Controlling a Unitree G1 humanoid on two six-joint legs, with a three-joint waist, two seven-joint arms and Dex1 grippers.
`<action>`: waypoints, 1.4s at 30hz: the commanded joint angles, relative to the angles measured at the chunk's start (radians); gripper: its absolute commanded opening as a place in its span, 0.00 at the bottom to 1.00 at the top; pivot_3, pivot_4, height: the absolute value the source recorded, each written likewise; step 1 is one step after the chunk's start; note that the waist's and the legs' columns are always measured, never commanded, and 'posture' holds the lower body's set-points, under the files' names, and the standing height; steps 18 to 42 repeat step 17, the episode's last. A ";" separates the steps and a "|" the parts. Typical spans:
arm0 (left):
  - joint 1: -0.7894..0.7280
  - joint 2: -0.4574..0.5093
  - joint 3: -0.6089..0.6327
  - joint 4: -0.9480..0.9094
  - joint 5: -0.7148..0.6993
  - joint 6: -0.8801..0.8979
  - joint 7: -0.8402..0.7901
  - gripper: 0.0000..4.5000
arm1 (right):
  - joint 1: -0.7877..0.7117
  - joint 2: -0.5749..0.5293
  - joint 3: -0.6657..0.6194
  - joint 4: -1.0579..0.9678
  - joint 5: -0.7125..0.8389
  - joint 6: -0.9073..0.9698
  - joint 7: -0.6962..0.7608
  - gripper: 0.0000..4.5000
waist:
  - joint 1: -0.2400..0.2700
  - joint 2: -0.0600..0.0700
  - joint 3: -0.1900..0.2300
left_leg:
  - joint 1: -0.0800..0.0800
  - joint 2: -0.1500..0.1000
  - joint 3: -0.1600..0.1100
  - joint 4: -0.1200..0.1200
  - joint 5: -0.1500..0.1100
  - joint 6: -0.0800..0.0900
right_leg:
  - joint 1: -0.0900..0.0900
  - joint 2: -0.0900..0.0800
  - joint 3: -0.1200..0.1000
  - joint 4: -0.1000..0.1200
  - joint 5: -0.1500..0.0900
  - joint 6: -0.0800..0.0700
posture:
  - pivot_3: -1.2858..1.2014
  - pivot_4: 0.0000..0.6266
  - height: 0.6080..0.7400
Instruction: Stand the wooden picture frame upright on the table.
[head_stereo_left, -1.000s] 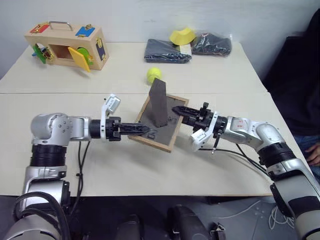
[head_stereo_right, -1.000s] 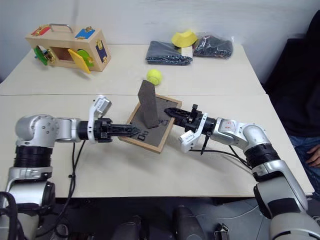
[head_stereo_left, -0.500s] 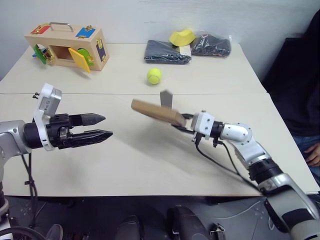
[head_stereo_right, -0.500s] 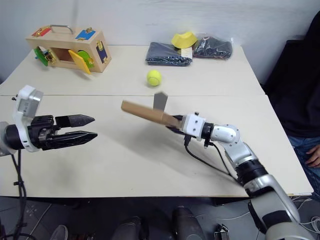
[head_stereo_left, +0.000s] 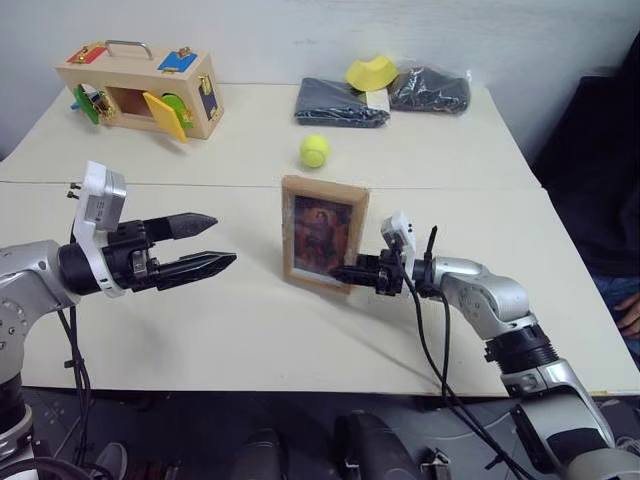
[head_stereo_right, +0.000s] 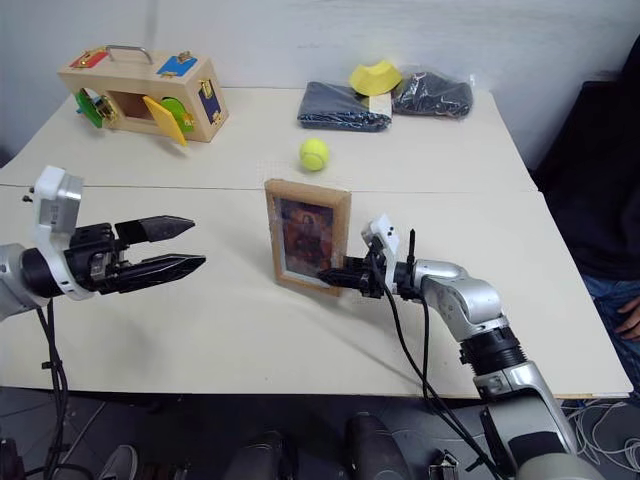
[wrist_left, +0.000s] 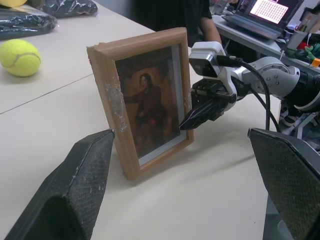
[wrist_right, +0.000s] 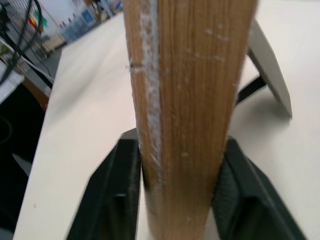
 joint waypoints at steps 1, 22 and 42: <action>-0.034 0.020 -0.010 0.021 0.005 -0.051 -0.013 1.00 | 0.030 -0.036 -0.014 -0.096 -0.024 0.011 0.045 0.71 | 0.001 0.000 0.000 | 0.000 0.000 0.000 0.000 0.000 0.000 | 0.000 0.000 0.000 0.000 0.000 0.000 | 0.52 0.24 1.00; -0.080 0.039 -0.088 0.139 0.110 -0.231 -0.077 1.00 | 0.094 -0.563 -0.405 -0.216 0.066 0.042 0.369 1.00 | 0.002 0.002 0.001 | 0.001 0.000 -0.001 -0.001 -0.001 0.001 | 0.002 0.001 -0.001 -0.003 0.000 0.000 | 0.52 0.24 1.00; -0.080 0.039 -0.088 0.139 0.110 -0.231 -0.077 1.00 | 0.094 -0.563 -0.405 -0.216 0.066 0.042 0.369 1.00 | 0.002 0.002 0.001 | 0.001 0.000 -0.001 -0.001 -0.001 0.001 | 0.002 0.001 -0.001 -0.003 0.000 0.000 | 0.52 0.24 1.00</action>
